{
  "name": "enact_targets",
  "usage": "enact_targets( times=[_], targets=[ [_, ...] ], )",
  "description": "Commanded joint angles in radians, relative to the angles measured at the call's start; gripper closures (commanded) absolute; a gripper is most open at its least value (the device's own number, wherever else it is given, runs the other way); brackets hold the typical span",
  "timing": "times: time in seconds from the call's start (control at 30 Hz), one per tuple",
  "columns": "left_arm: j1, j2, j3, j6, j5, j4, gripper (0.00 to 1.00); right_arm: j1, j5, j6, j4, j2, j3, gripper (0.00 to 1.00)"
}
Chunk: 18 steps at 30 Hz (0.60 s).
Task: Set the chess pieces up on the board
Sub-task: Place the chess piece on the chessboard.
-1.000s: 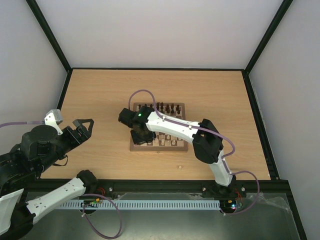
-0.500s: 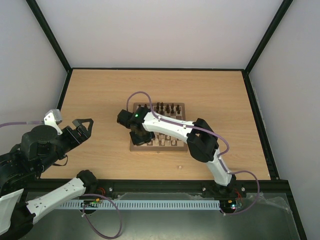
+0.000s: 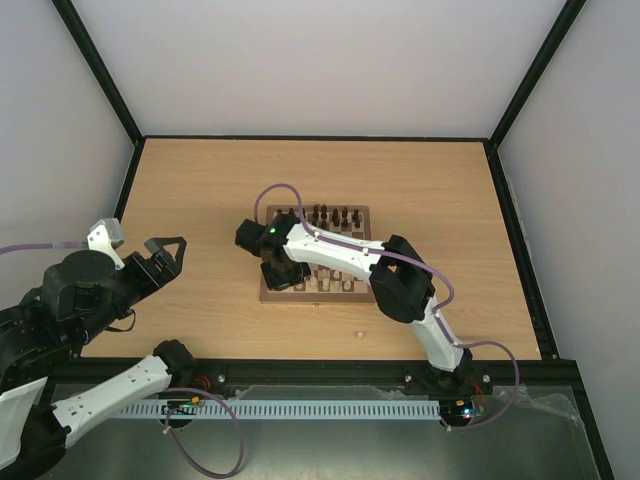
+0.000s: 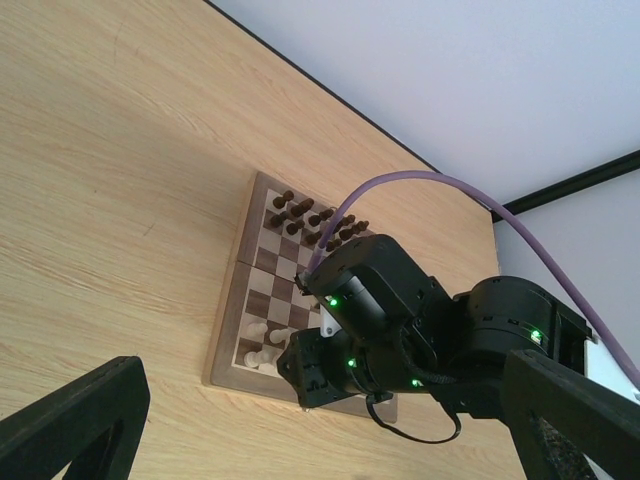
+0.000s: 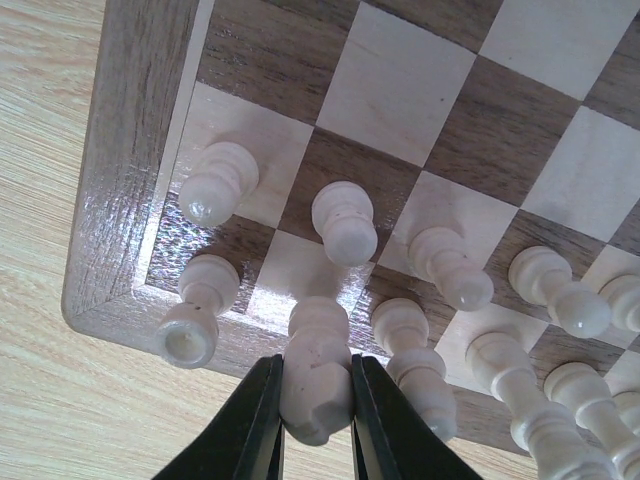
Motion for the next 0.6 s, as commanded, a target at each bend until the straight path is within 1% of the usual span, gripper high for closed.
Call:
enact_targets(
  times=[0.0,0.57],
  targets=[
    [-0.006,0.006,0.015,0.004,-0.023,-0.001,0.01,-0.006,0.001,-0.012,-0.040,0.017,-0.001,0.84],
    [-0.010,0.003,0.004,0.000,-0.027,0.001,0.01,-0.005,-0.025,-0.012,-0.011,0.016,-0.029,0.82]
  ],
)
